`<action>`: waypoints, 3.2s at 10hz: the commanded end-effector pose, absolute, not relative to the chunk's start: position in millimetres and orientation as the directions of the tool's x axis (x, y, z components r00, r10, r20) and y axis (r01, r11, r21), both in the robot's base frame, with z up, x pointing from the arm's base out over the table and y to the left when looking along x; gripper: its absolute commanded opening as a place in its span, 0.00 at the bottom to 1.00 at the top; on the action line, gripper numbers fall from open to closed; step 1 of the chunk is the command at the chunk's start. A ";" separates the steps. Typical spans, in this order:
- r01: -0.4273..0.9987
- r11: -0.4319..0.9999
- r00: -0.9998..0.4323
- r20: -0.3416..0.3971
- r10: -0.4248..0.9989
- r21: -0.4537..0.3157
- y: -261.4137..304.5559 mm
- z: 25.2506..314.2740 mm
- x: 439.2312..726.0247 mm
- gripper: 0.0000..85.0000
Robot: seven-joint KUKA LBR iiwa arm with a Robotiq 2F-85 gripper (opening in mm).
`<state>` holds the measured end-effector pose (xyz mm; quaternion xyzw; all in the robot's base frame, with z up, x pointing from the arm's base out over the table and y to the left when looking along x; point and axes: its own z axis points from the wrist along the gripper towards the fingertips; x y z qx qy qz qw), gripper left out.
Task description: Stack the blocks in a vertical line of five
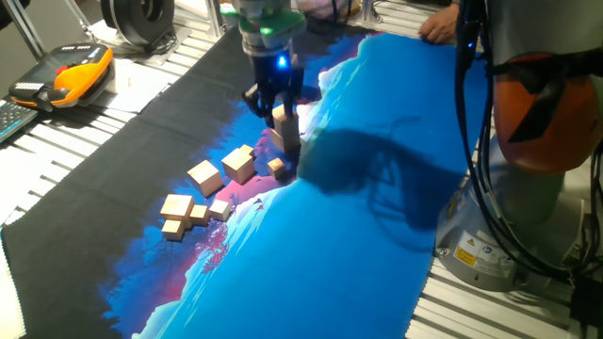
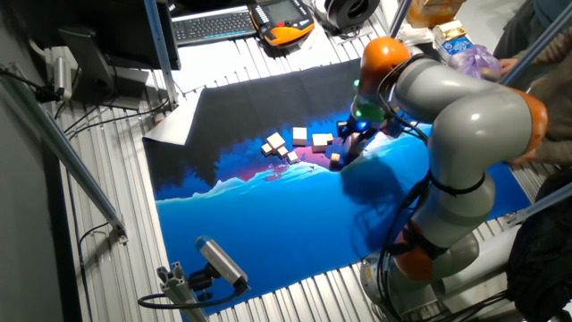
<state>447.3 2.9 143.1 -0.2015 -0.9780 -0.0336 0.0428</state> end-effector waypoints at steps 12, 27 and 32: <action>0.254 0.964 -0.961 0.135 0.242 0.078 -5.1 146.4 439.8 0.00; 0.343 0.939 -0.933 0.110 0.341 -0.005 89.3 100.6 514.6 0.80; 0.290 0.957 -0.952 0.098 0.290 -0.013 76.1 85.5 521.2 0.80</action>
